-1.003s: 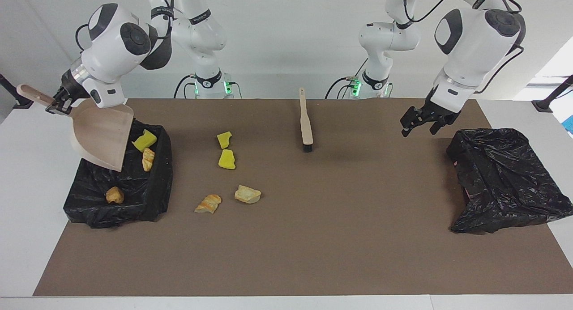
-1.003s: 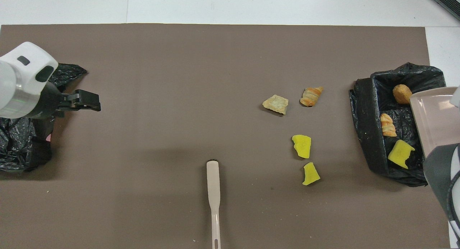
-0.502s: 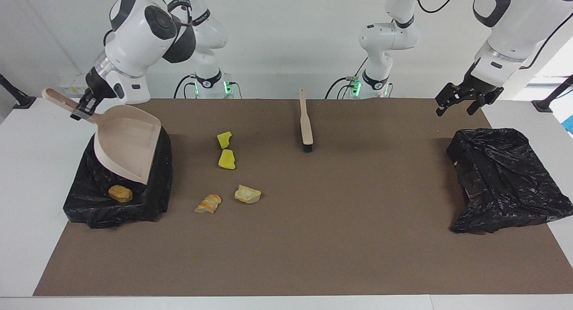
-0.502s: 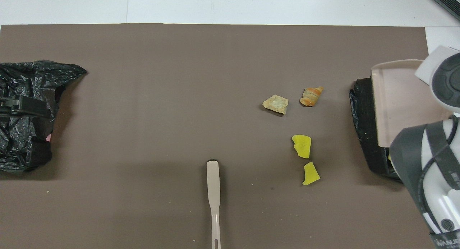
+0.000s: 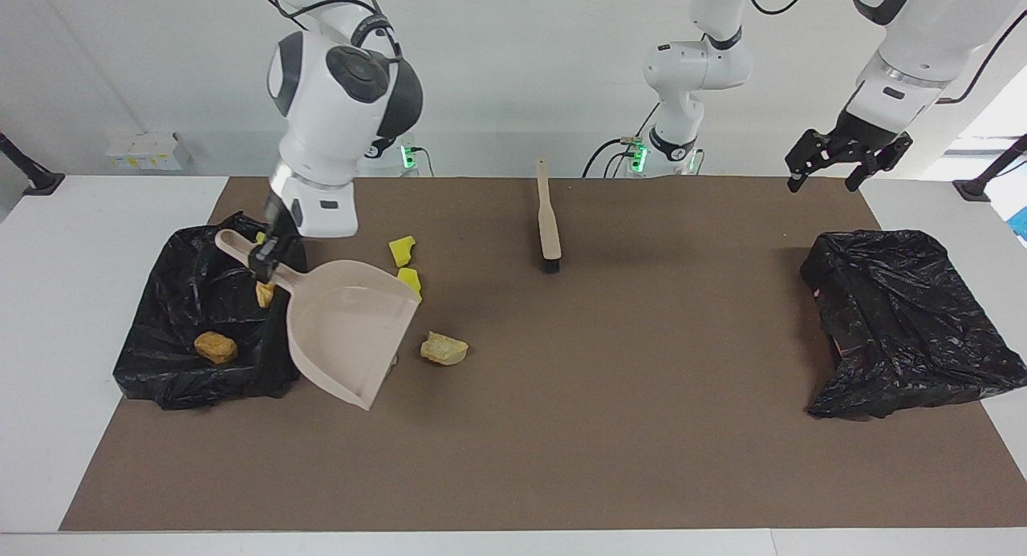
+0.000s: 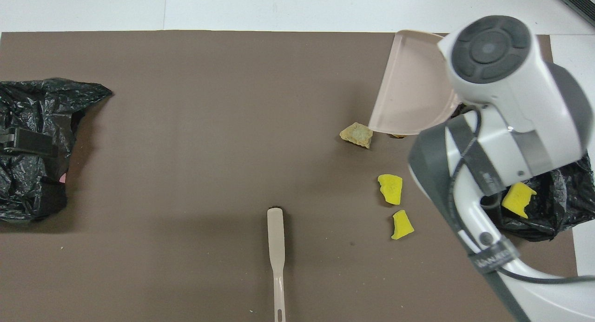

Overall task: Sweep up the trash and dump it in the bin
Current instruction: 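Carry the empty dustpan back to the table center with the right gripper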

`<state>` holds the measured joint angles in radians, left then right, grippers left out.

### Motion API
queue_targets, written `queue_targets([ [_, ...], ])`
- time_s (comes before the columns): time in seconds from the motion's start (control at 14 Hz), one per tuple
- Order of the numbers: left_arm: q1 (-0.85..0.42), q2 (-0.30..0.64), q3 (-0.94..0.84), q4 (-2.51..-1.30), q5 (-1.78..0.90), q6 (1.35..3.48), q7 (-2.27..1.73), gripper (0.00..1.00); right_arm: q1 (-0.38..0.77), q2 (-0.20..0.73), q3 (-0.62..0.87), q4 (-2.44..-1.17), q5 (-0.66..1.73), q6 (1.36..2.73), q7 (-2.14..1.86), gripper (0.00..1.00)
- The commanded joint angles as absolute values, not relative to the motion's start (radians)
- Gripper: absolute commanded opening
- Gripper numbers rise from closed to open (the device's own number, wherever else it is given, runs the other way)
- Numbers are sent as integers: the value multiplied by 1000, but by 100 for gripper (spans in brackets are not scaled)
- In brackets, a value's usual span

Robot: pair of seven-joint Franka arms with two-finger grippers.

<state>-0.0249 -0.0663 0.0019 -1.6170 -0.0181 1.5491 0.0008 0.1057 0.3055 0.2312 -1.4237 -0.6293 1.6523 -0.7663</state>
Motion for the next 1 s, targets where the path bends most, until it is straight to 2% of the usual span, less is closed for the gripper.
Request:
queue_targets([
  [0.0,-18,-81,-5,-1628,2,1532,12,100,172,507,235,-1147,-540,1551,-553,0],
  [0.14,-20,-81,-5,-1629,2,1531,12,100,247,589,235,-1071,-516,1536,-331,0],
  [0.36,-21,-87,-5,-1637,2,1531,11,100,314,662,230,-1016,-359,1561,55,0],
  [0.5,-23,-92,-5,-1643,2,1531,11,100,337,672,233,-1014,-283,1615,237,0],
  [0.72,-23,-92,-5,-1643,2,1532,12,100,414,736,233,-1011,-267,1693,521,0],
  [0.93,-23,-92,-5,-1643,2,1531,11,100,454,764,230,-1011,-221,1717,656,0],
])
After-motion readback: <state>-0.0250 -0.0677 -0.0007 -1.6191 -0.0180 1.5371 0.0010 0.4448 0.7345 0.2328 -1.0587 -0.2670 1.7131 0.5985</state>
